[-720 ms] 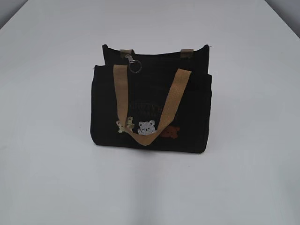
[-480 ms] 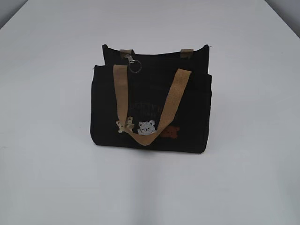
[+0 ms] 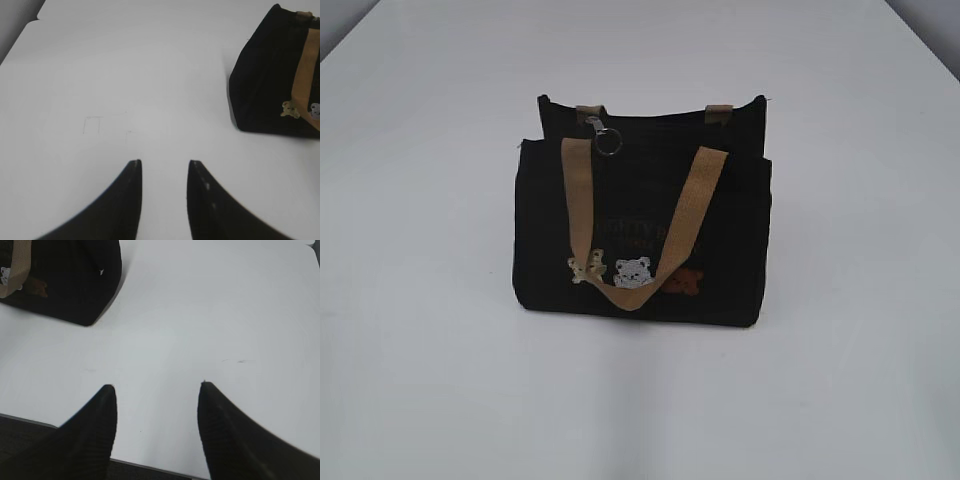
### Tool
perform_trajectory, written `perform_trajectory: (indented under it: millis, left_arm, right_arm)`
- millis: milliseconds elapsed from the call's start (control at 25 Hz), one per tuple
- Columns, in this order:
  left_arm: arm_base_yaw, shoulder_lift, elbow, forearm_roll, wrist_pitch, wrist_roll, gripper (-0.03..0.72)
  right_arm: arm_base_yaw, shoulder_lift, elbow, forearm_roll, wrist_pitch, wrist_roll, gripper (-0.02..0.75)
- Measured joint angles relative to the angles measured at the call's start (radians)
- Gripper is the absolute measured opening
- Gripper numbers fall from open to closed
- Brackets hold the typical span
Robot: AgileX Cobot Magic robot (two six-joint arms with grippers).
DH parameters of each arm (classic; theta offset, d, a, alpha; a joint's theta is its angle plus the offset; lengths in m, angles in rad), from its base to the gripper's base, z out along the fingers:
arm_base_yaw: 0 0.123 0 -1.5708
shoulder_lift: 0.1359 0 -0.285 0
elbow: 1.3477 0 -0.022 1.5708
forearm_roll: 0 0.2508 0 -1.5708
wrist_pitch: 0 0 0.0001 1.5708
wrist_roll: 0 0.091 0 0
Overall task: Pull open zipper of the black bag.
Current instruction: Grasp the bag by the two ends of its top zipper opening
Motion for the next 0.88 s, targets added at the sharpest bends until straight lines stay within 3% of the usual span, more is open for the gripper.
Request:
perform_trajectory:
  millis: [200,320,560,760,880]
  left_arm:
    - [0.000,0.003,-0.002,-0.048,-0.003,0.020,0.236]
    - [0.000,0.063,-0.020,-0.192,-0.120,0.189,0.245]
    - [0.000,0.408,-0.019,-0.768,-0.504,0.942,0.305]
    - [0.000,0.848,-0.020,-1.337,-0.544,1.594,0.317]
    - [0.000,1.073,-0.036,-1.519,-0.488,1.921,0.320]
  right_arm:
    - [0.000,0.000,0.000,-0.001,0.000,0.000,0.410]
    - [0.000,0.000,0.000,-0.001,0.000,0.000,0.410]
    - [0.000,0.000,0.000,0.000,0.000,0.000,0.410]
    - [0.000,0.000,0.000,0.000,0.000,0.000,0.410]
    - [0.000,0.000,0.000,0.000,0.000,0.000,0.410]
